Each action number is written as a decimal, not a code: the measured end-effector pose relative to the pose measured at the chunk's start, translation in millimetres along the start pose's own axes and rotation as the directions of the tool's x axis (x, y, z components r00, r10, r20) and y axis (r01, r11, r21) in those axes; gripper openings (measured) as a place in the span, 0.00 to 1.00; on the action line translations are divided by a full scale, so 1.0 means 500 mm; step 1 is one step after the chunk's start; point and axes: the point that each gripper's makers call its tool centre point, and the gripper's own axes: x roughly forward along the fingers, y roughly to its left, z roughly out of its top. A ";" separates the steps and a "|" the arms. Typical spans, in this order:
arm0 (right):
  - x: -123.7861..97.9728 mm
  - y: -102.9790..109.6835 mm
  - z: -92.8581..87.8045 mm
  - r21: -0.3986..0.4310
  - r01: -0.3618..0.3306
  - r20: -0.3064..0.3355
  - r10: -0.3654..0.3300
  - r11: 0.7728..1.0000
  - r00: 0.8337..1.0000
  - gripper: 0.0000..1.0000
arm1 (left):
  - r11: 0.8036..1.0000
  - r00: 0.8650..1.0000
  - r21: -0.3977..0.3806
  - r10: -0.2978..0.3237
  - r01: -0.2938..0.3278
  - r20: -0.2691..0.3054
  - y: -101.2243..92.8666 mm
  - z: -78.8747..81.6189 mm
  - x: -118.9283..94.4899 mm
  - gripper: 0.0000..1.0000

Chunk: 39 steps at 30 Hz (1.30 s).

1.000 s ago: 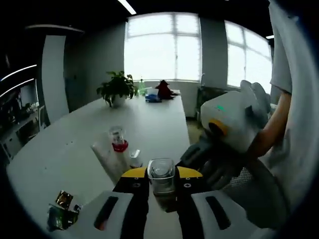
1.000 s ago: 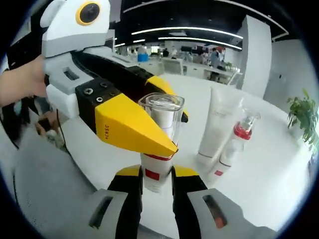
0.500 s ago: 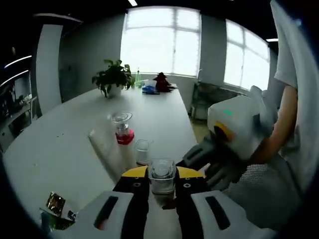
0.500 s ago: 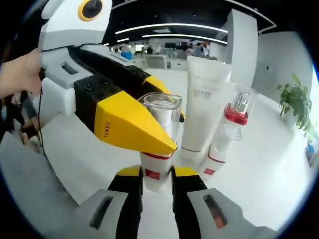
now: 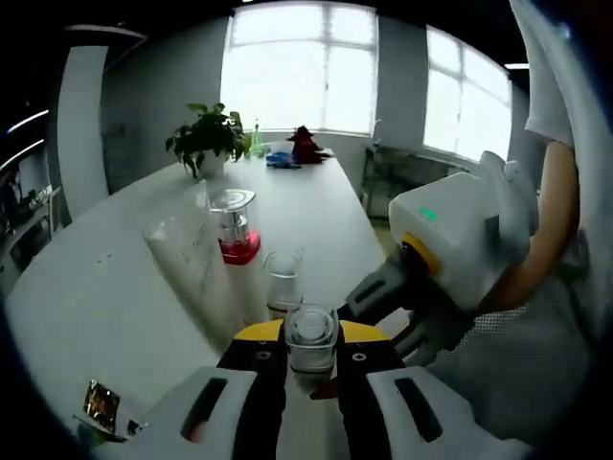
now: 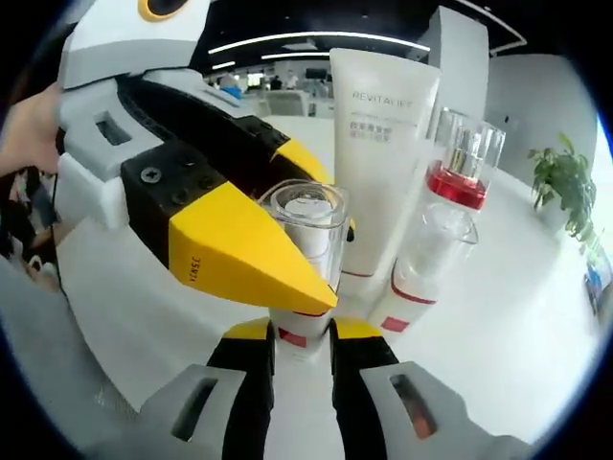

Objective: Arrange the skincare products in the storage area until every visible bottle or jar stands upright without overlapping.

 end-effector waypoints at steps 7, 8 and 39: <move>0.013 -0.007 -0.009 0.008 0.000 0.002 0.000 1.000 1.000 0.22 | 1.000 1.000 0.025 -0.002 0.002 -0.006 0.003 -0.005 0.009 0.14; 0.015 -0.009 -0.009 0.009 0.001 0.004 -0.001 1.000 1.000 0.22 | 0.999 1.000 0.032 0.002 -0.002 -0.007 0.006 -0.005 0.010 0.14; 0.012 -0.034 -0.040 0.100 0.018 -0.039 -0.014 0.995 0.999 0.21 | 0.997 0.997 0.046 0.057 -0.059 0.043 0.048 0.018 0.039 0.14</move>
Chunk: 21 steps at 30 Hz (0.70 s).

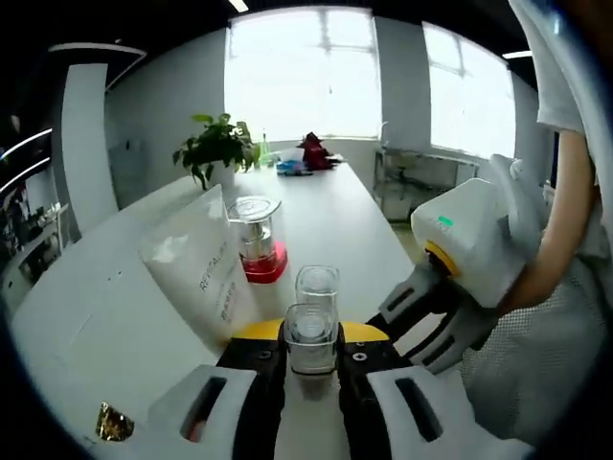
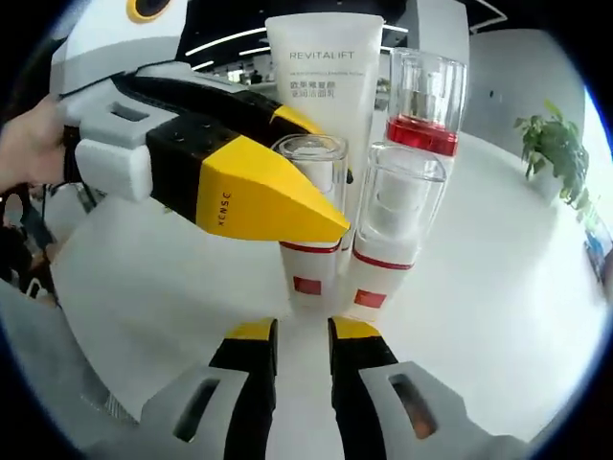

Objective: Arrange the skincare products in the storage area until every visible bottle or jar stands upright without overlapping.

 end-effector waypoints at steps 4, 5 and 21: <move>0.002 0.000 -0.003 0.006 -0.003 -0.002 0.003 1.000 1.000 0.21 | 1.000 1.000 -0.008 -0.003 0.003 0.002 0.002 -0.002 0.001 0.14; 0.002 0.000 -0.003 0.004 -0.002 -0.003 0.002 1.000 1.000 0.21 | 1.000 1.000 -0.009 -0.004 0.004 0.002 0.002 -0.002 0.001 0.14; 0.002 0.005 0.002 0.011 -0.014 0.002 0.014 1.000 1.000 0.23 | 1.000 1.000 -0.011 -0.017 0.017 0.023 -0.001 0.007 -0.010 0.16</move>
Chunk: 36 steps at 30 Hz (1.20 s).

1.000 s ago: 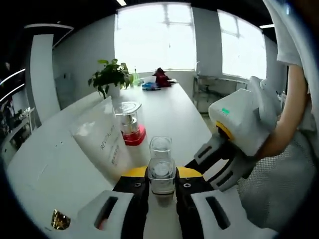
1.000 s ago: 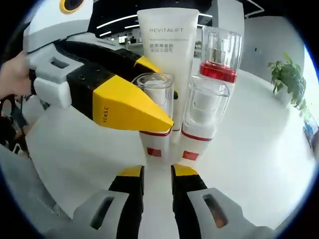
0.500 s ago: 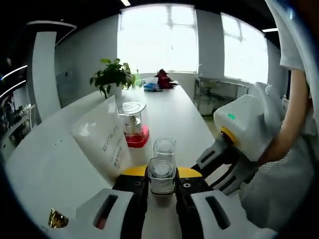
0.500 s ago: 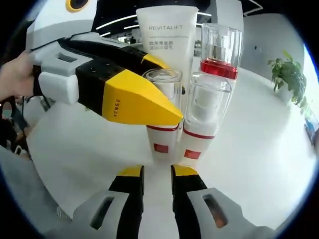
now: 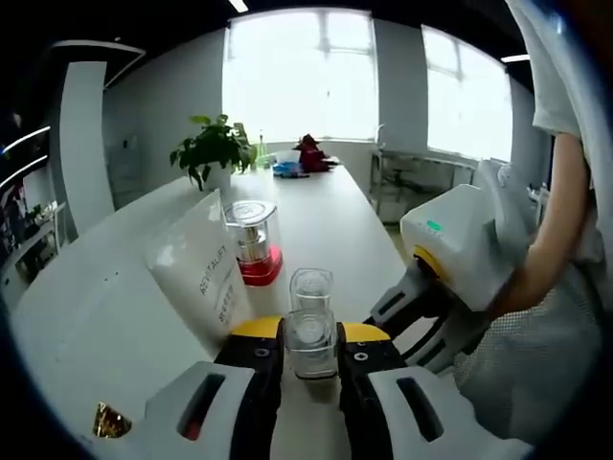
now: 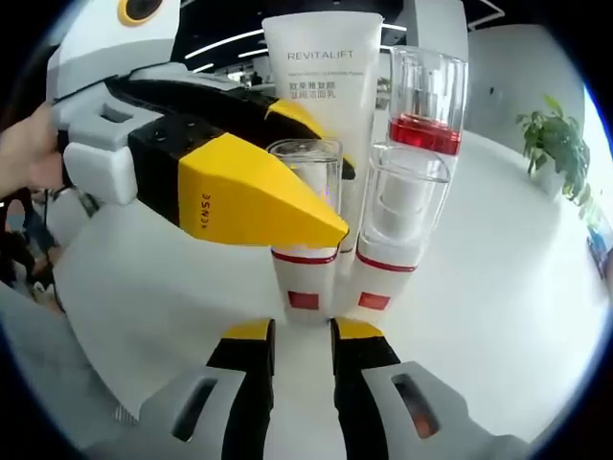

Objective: Arrange the skincare products in the storage area until every visible bottle or jar stands upright without overlapping.

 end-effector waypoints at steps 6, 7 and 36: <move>-0.001 -0.002 0.000 -0.003 0.003 -0.003 -0.003 1.000 1.000 0.23 | 1.000 1.000 0.011 0.008 -0.008 0.014 0.004 0.003 -0.001 0.16; -0.001 -0.003 0.000 -0.004 0.005 -0.004 -0.005 1.000 1.000 0.23 | 1.000 1.000 0.015 0.008 -0.008 0.012 0.002 0.004 -0.001 0.16; 0.006 -0.015 -0.015 0.007 0.026 -0.025 -0.026 1.000 0.999 0.17 | 0.994 0.982 -0.025 0.099 -0.104 -0.160 -0.028 -0.099 -0.036 0.11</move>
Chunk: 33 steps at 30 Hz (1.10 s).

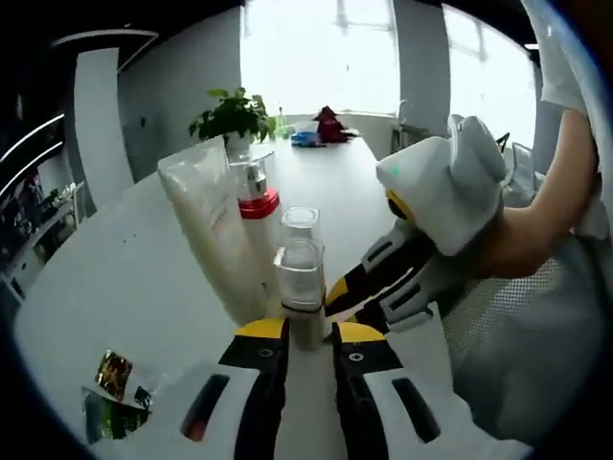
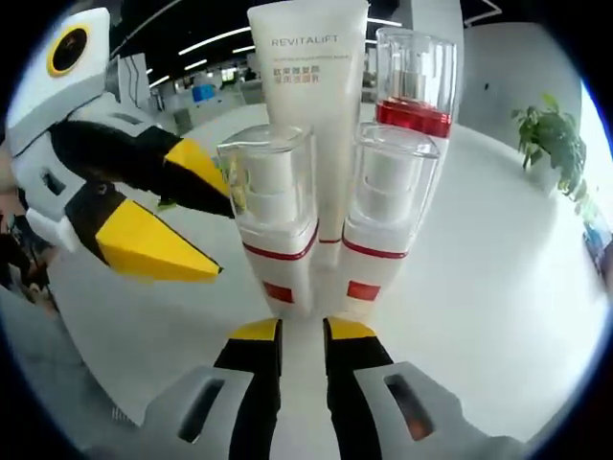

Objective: Arrange the skincare products in the storage area until every visible bottle or jar stands upright without overlapping.

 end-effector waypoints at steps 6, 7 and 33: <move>0.002 -0.004 0.002 0.011 0.006 -0.001 -0.006 1.000 1.000 0.16 | 1.000 1.000 -0.023 -0.010 0.010 -0.025 0.009 -0.033 0.030 0.10; 0.002 -0.006 0.003 0.020 0.008 0.000 -0.008 1.000 1.000 0.15 | 1.000 1.000 -0.028 -0.012 0.011 -0.024 0.011 -0.034 0.032 0.10; -0.027 0.004 0.014 0.033 -0.005 0.003 0.005 0.999 1.000 0.24 | 0.982 0.999 -0.181 0.048 -0.050 -0.016 0.014 -0.046 -0.023 0.23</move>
